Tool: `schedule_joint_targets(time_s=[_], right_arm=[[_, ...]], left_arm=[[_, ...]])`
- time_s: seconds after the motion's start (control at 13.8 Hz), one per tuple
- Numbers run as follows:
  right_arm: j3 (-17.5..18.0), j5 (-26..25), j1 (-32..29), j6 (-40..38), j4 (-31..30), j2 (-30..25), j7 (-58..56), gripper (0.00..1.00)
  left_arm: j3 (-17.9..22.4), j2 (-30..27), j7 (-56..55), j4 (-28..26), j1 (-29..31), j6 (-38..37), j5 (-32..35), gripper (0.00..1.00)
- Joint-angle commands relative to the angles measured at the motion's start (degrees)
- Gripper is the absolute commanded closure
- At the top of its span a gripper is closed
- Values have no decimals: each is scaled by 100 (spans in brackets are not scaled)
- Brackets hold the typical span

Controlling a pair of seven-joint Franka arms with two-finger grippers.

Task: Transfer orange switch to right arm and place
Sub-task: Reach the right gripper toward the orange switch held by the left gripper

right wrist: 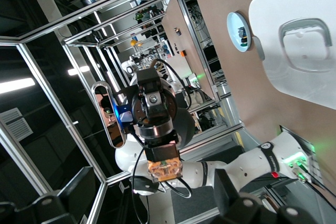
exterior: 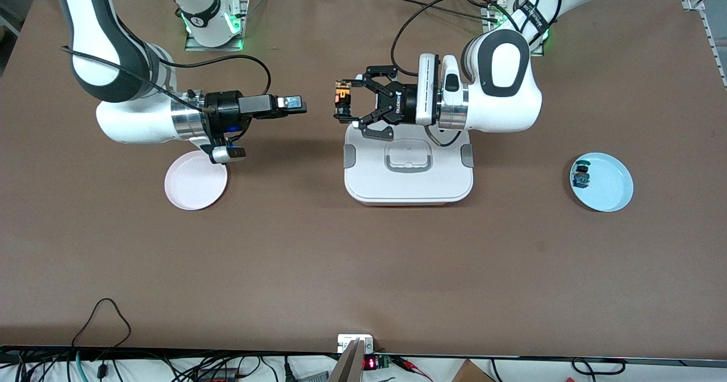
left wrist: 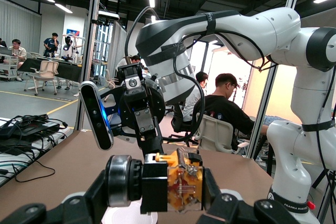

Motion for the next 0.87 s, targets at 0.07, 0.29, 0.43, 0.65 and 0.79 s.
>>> schedule_joint_targets(time_s=[0.07,0.29,0.43,0.65,0.79], right_arm=[[-27,405,417,266,-59,28,-100,0],[-27,616,593,284,-42,116,-109,1],[-27,712,611,284,-42,151,-135,2],[-27,932,681,284,-15,160,-126,5],[-27,941,717,284,-15,160,-126,6]], left_arm=[[-60,-23,254,-39,33,29,-287,98],[-51,-23,263,-39,16,37,-287,97],[-60,-14,333,-39,15,37,-287,97],[-60,-14,333,-30,15,37,-287,97],[-60,-14,342,-30,15,37,-287,97]])
